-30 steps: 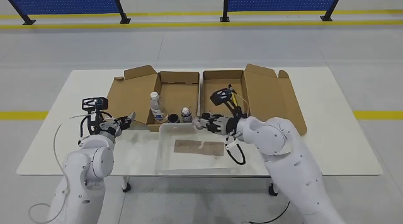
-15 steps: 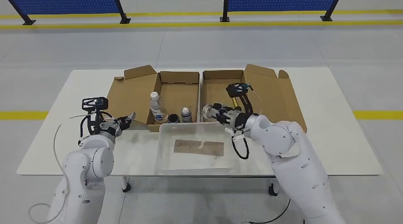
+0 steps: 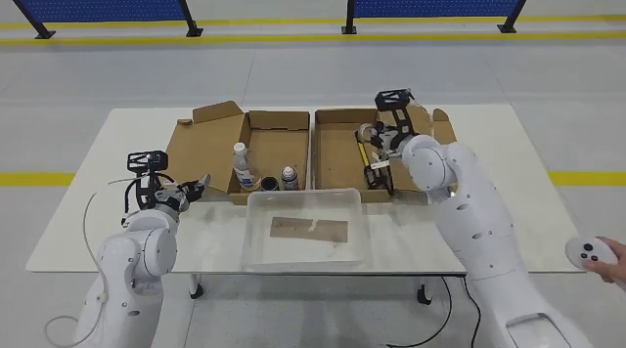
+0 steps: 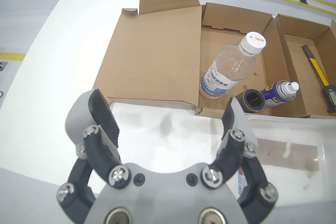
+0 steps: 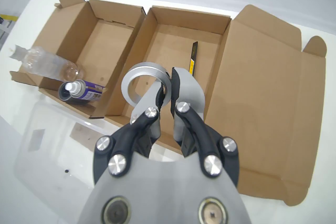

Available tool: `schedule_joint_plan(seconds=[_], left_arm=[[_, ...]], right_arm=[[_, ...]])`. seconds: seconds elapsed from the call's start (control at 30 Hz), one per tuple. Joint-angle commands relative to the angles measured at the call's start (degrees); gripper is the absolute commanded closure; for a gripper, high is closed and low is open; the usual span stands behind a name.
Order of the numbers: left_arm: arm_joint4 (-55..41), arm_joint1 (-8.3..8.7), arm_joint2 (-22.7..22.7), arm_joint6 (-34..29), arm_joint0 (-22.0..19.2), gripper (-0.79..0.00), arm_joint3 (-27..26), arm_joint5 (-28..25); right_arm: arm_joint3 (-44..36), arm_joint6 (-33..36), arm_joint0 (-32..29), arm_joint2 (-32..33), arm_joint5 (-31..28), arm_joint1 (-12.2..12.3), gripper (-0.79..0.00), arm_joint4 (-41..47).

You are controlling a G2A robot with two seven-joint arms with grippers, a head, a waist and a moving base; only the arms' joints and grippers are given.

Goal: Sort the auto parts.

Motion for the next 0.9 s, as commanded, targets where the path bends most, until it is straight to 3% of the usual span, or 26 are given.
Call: schedule_joint_plan(seconds=[0.0, 0.47, 0.8, 0.87], left_arm=[[0.0, 0.0, 0.0, 0.0, 0.0, -0.785, 0.0, 0.0], [0.0, 0.0, 0.0, 0.0, 0.0, -0.785, 0.0, 0.0], [0.0, 0.0, 0.0, 0.0, 0.0, -0.785, 0.0, 0.0], [0.0, 0.0, 0.0, 0.0, 0.0, -0.785, 0.0, 0.0]], right_arm=[[3.83, 0.28, 1.28, -1.62, 0.07, -0.4, 0.0, -0.4], [18.13, -0.15, 5.0, -10.72, 0.14, -3.74, -0.003, 0.15], [21.46, -0.38, 6.62, -11.79, -1.78, -4.77, -0.135, 1.69], [21.98, 0.13, 6.9, -12.02, -2.7, -4.9, -0.234, 1.84]])
